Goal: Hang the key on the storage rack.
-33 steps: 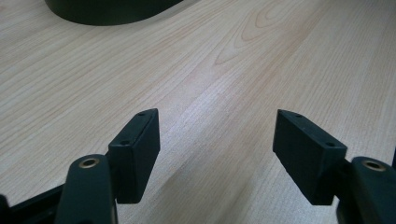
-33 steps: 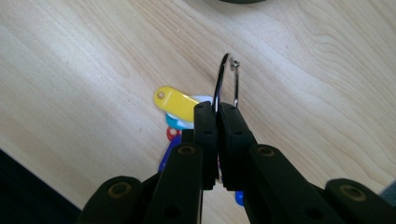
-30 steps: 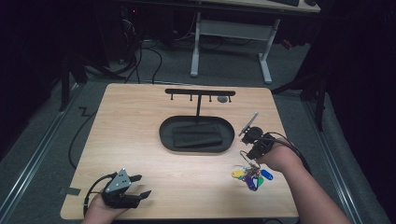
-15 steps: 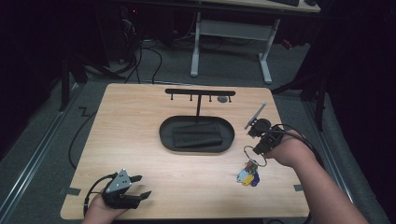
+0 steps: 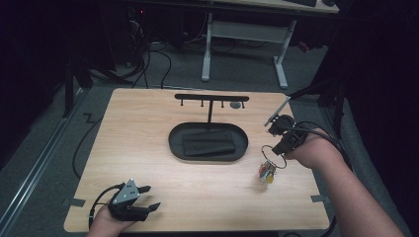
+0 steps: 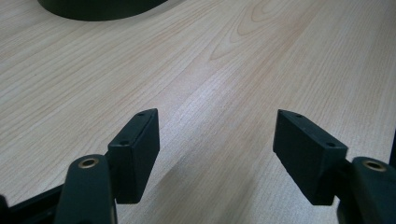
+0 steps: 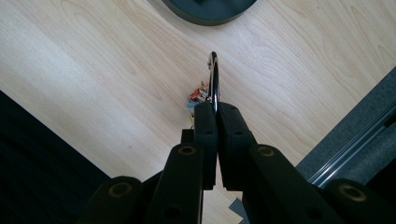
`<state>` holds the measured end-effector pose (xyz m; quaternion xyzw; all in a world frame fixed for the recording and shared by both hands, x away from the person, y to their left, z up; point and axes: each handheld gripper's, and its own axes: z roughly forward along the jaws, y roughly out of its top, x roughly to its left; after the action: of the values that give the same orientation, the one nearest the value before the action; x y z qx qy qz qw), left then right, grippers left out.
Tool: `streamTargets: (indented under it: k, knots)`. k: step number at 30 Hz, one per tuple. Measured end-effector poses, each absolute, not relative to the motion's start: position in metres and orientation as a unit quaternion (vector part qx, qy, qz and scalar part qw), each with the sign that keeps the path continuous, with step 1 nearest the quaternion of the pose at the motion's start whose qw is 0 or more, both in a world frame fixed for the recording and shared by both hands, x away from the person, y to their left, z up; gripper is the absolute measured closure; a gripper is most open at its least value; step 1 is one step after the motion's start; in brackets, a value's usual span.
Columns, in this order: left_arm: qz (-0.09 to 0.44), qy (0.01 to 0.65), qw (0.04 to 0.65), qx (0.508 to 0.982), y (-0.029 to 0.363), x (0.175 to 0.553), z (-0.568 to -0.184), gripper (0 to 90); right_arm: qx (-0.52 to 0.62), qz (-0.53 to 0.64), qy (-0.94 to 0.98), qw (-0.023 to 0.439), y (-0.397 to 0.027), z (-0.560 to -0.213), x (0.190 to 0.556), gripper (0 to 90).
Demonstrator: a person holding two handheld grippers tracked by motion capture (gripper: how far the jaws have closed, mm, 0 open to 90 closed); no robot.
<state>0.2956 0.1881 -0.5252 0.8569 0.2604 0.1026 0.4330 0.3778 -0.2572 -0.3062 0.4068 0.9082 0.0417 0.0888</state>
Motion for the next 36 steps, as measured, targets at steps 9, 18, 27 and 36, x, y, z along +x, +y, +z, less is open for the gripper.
streamTargets:
  k: [9,18,27,36]
  knots:
    - [0.102,0.260,0.432,0.857,0.189,0.296,-0.526,32.1,0.404,0.045,0.909,0.089,-0.252,-0.300,0.383,87.8]
    - [0.099,0.261,0.429,0.859,0.190,0.295,-0.526,32.1,0.404,0.058,0.908,0.092,-0.244,-0.299,0.399,87.8]
    - [0.103,0.270,0.429,0.856,0.196,0.291,-0.527,32.1,0.406,0.064,0.907,0.093,-0.236,-0.298,0.422,87.8]
    - [0.101,0.274,0.432,0.853,0.198,0.291,-0.527,32.1,0.417,0.074,0.900,0.100,-0.231,-0.289,0.442,87.9]
